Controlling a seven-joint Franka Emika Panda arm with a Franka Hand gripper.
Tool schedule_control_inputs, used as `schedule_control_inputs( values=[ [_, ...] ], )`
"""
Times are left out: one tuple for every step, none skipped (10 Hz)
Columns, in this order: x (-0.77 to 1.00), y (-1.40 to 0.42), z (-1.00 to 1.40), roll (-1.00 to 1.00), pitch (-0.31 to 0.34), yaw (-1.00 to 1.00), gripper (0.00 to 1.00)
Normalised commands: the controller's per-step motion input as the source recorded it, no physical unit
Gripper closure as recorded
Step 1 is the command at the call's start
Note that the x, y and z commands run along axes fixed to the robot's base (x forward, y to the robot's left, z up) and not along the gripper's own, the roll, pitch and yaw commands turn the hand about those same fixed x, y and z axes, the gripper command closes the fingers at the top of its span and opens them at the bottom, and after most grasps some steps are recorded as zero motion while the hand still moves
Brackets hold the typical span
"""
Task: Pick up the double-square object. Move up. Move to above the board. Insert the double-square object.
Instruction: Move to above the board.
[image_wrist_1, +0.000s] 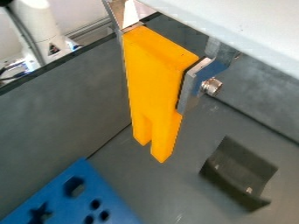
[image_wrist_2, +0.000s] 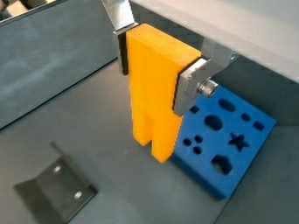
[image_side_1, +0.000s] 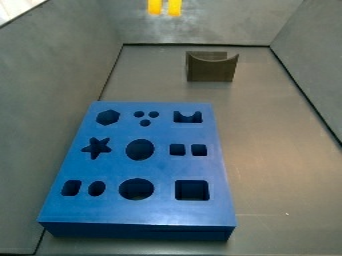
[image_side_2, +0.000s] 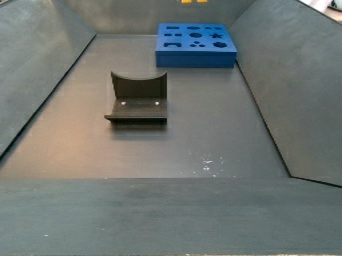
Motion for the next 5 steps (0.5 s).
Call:
schedule_control_inputs(
  values=[
    [0.04, -1.00, 0.03, 0.01, 0.037, 0.01, 1.00],
    [0.06, -1.00, 0.03, 0.01, 0.048, 0.01, 1.00],
    [0.08, -1.00, 0.03, 0.00, 0.056, 0.01, 1.00],
    [0.09, -0.73, 0.03, 0.00, 0.072, 0.01, 1.00],
    [0.07, -0.49, 0.03, 0.00, 0.078, 0.01, 1.00]
  ],
)
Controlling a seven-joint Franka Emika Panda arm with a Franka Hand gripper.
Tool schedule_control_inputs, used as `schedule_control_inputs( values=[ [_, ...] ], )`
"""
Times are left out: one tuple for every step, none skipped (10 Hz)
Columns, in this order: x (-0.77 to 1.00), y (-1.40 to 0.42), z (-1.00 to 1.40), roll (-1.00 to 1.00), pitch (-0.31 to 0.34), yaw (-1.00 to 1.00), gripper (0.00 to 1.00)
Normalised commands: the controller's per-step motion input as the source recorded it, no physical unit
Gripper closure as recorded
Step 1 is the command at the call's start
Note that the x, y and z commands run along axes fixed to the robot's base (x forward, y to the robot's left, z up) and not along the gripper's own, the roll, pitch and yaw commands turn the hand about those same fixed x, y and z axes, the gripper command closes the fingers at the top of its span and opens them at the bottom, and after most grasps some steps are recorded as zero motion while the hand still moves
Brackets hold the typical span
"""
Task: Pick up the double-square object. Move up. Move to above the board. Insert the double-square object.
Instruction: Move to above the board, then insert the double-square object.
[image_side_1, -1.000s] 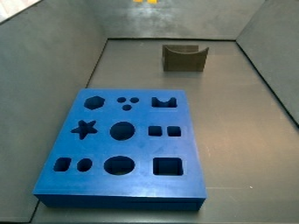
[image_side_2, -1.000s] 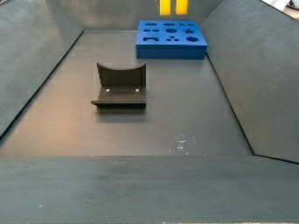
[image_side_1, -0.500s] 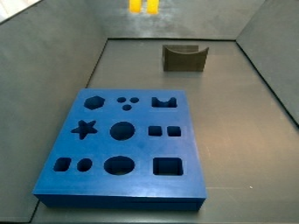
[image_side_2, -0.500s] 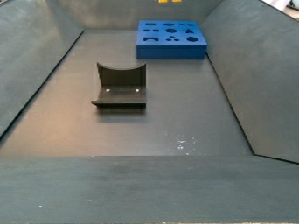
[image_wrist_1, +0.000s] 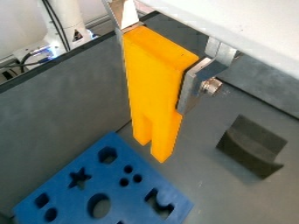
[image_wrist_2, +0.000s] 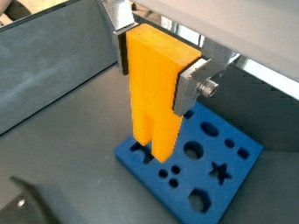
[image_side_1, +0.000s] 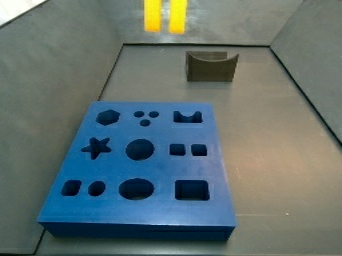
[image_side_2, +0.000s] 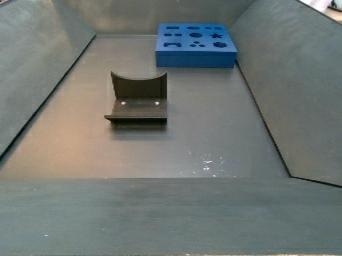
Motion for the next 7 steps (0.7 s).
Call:
schedule_control_inputs(
  values=[
    [0.06, -0.25, 0.03, 0.01, 0.086, 0.01, 1.00],
    [0.06, -0.18, 0.03, 0.01, 0.086, 0.00, 1.00],
    [-0.03, 0.00, 0.00, 0.00, -0.013, 0.00, 1.00],
    [0.00, -0.12, -0.02, 0.00, -0.046, 0.00, 1.00],
    [0.00, -0.27, -0.06, 0.00, -0.067, 0.00, 1.00],
    [0.09, -0.37, -0.14, 0.00, -0.099, 0.00, 1.00],
    [0.29, -0.41, -0.20, 0.00, -0.121, 0.03, 1.00]
  ],
)
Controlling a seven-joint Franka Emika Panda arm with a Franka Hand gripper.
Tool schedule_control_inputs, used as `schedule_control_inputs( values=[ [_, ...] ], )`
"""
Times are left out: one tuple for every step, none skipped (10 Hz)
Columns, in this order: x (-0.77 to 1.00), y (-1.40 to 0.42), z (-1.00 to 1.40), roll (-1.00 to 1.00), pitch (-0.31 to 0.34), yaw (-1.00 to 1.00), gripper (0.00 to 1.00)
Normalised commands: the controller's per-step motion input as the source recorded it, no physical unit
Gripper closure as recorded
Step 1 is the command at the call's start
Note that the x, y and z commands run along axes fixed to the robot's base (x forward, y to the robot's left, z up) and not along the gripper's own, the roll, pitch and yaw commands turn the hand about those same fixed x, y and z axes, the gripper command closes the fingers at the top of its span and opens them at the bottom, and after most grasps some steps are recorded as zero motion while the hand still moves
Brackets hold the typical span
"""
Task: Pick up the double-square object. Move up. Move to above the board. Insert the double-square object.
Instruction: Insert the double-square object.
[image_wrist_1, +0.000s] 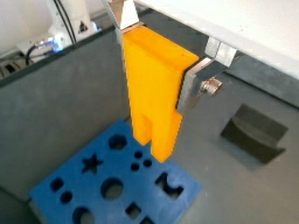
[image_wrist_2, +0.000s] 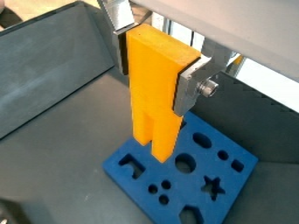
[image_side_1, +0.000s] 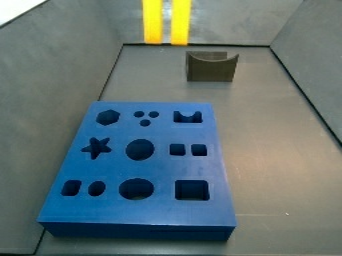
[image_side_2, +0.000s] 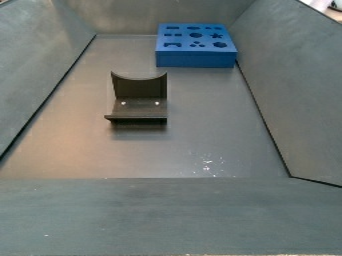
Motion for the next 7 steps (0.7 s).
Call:
schedule_control_inputs(
  values=[
    [0.35, -0.42, -0.31, 0.01, -0.143, 0.07, 1.00],
    [0.44, -0.35, -0.42, 0.00, -0.133, 0.09, 1.00],
    [0.48, -0.29, -0.54, 0.00, -0.099, 0.11, 1.00],
    [0.38, -0.29, -0.64, 0.01, -0.096, 0.10, 1.00],
    [0.17, -0.30, -0.66, 0.07, -0.059, 0.12, 1.00],
    [0.02, -0.34, -0.65, 0.10, -0.037, 0.18, 1.00],
    [0.00, -0.29, -0.63, 0.10, -0.041, 0.17, 1.00]
  ],
)
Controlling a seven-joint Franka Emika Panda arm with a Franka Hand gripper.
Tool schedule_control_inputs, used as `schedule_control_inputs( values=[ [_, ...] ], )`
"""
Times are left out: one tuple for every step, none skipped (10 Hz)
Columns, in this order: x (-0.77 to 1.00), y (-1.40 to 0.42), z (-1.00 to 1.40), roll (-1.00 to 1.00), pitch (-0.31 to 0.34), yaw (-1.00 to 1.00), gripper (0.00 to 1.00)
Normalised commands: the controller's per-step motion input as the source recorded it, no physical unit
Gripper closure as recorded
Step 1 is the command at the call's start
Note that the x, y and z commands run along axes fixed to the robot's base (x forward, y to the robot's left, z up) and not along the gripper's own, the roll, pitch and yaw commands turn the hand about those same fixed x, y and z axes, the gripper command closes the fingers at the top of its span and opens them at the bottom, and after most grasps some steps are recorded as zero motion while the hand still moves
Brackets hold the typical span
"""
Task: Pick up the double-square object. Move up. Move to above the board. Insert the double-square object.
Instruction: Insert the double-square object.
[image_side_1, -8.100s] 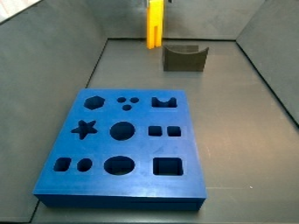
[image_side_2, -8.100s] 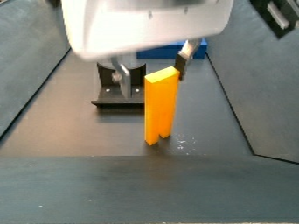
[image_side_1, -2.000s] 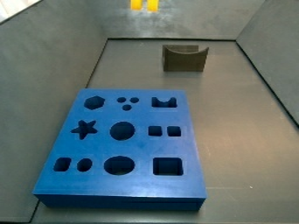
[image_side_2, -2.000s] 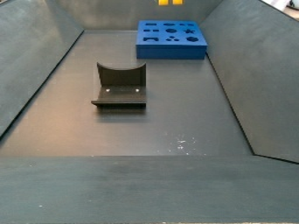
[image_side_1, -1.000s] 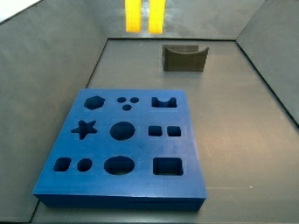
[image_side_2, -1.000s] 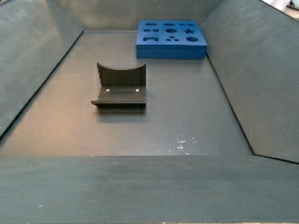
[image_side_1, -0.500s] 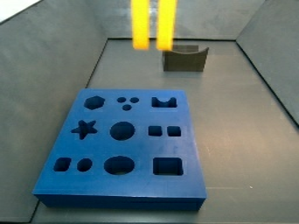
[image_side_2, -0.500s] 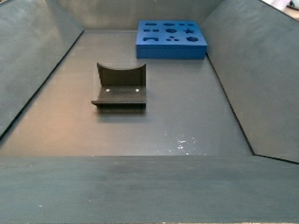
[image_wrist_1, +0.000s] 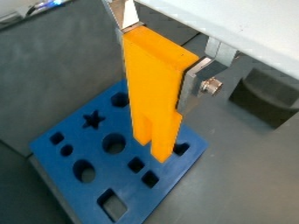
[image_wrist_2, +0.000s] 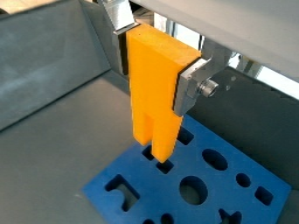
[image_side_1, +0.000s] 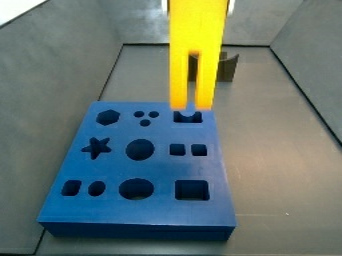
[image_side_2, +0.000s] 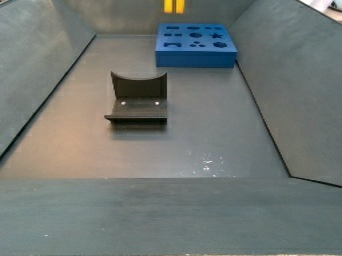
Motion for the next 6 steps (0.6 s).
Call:
schedule_control_inputs(
  values=[
    [-0.04, -0.25, -0.63, 0.10, -0.047, 0.13, 1.00],
    [-0.22, -0.21, -0.61, 0.11, -0.059, 0.09, 1.00],
    [-0.14, -0.17, -0.50, 0.08, -0.067, 0.08, 1.00],
    [-0.02, -0.16, -0.45, 0.06, -0.069, 0.07, 1.00],
    [0.06, -0.19, -0.38, 0.04, -0.059, 0.09, 1.00],
    [0.29, -0.13, -0.31, 0.00, -0.034, 0.09, 1.00]
  ],
)
